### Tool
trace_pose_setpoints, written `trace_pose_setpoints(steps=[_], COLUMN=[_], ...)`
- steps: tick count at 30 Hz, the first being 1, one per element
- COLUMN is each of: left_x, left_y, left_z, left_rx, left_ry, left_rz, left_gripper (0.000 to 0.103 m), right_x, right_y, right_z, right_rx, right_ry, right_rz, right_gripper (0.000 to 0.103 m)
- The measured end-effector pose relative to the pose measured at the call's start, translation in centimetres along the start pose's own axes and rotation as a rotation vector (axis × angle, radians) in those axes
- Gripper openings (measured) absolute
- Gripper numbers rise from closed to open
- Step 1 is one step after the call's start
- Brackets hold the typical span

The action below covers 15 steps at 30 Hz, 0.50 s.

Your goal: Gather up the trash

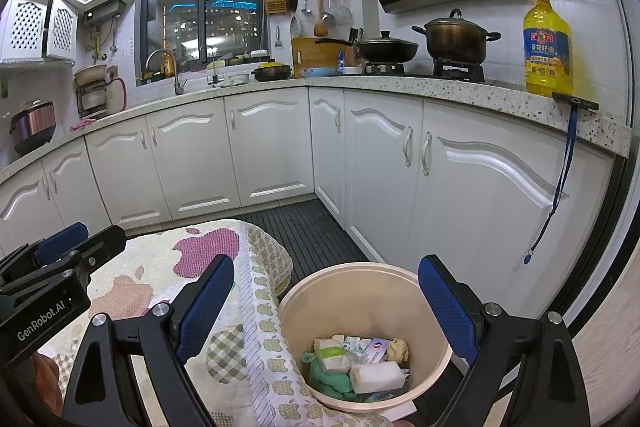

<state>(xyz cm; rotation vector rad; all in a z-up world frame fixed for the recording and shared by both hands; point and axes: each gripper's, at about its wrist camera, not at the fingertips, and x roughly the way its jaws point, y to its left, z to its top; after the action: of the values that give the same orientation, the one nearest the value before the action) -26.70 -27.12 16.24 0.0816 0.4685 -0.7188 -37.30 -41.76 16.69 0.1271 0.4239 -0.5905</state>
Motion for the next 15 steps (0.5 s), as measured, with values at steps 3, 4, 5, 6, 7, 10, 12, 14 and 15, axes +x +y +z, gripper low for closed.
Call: trace_pose_setpoints(steps=[3,4,5,6,7,10,12,14,15], left_x=[0.08,0.11,0.15,0.17,0.19,0.24,0.29,0.38,0.39], left_y=[-0.1,-0.13,-0.16,-0.17,-0.16,-0.32,-0.38,-0.35,-0.37], left_z=[0.0,-0.01,0.01,0.01,0.01,-0.03,-0.01,-0.02,0.02], left_rx=[0.006,0.01,0.012,0.013,0.015,0.022,0.025,0.026,0.027], left_ry=[0.002,0.003,0.003,0.002,0.002,0.0,0.001,0.002,0.003], left_rz=[0.002,0.004,0.006,0.009,0.01,0.015,0.018,0.02,0.021], left_gripper=[0.059,0.059,0.059,0.059,0.059,0.059,0.059,0.059,0.059], right_x=[0.03,0.04,0.08,0.1,0.15,0.24,0.29,0.37,0.44], right_y=[-0.03,-0.05,-0.07,-0.06,-0.06,-0.04,-0.04,-0.01,-0.01], right_z=[-0.02,0.01,0.02,0.09,0.14,0.36,0.47,0.52,0.53], right_rx=[0.0,0.001,0.002,0.003,0.003,0.004,0.002,0.0,-0.001], right_ry=[0.001,0.003,0.005,0.006,0.007,0.006,0.005,0.003,0.005], right_rz=[0.001,0.002,0.004,0.005,0.006,0.009,0.009,0.009,0.009], right_gripper=[0.092,0.092,0.092,0.092,0.092,0.092,0.092,0.092,0.092])
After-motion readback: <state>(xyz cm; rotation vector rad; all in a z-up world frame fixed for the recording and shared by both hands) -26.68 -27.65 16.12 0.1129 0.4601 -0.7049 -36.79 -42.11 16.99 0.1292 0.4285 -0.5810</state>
